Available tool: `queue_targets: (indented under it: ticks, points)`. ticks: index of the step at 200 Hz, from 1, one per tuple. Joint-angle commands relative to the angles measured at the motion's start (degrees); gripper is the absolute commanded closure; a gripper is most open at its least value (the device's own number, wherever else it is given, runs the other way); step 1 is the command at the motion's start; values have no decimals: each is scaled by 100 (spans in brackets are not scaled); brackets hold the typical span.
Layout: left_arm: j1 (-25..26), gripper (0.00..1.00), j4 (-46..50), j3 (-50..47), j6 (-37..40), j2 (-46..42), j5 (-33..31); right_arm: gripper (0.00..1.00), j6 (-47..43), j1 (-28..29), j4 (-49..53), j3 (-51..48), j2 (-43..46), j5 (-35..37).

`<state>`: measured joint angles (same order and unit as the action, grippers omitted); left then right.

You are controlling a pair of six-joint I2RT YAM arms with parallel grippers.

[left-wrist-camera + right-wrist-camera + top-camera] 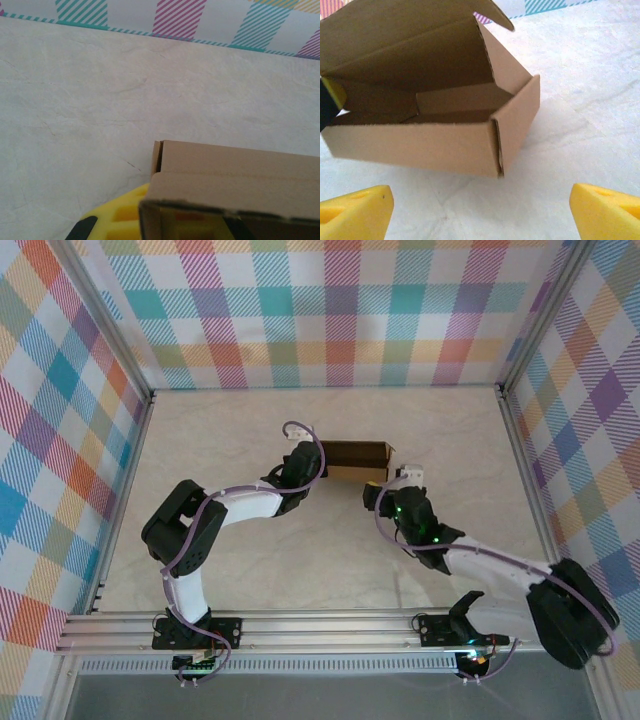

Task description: Fold the paper box

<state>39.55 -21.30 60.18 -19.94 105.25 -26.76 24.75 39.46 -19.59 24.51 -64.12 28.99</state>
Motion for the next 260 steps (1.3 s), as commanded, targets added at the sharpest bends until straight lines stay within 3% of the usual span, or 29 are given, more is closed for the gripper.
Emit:
queue_targets:
  ticks: [1,32,54,74,101,147,178,217,244,250,260]
  points:
    - [70,100,737,-58,153,237,-148,9,-297,35,577,-148,766,-289]
    - [139,100,697,-77,328,140,-214,11,-753,26,1438,142,1743,-451]
    - [240,100,618,-136,489,67,-347,11,-599,-78,2156,891,1743,-223]
    - [345,100,519,-238,574,22,-488,9,163,-517,3216,1981,1061,-269]
    - [522,100,357,-426,739,-15,-797,8,823,-1224,4332,3399,-360,-1206]
    - [670,100,192,-707,798,-39,-1036,20,977,-1839,4333,4256,-2089,-2439]
    - [713,99,144,-797,830,-75,-1035,29,978,-1942,4408,4536,-2852,-2697]
    - [744,82,210,-852,861,-150,-983,35,1040,-1951,4300,4477,-3182,-2732]
    - [752,54,699,-805,814,-315,-892,36,1033,-1969,4307,4482,-3278,-2680]
    - [754,52,821,-804,783,-372,-856,36,1022,-1980,4311,4492,-3299,-2679]
    - [756,38,859,-903,783,-486,-641,36,1023,-2003,4306,4516,-3334,-2695]
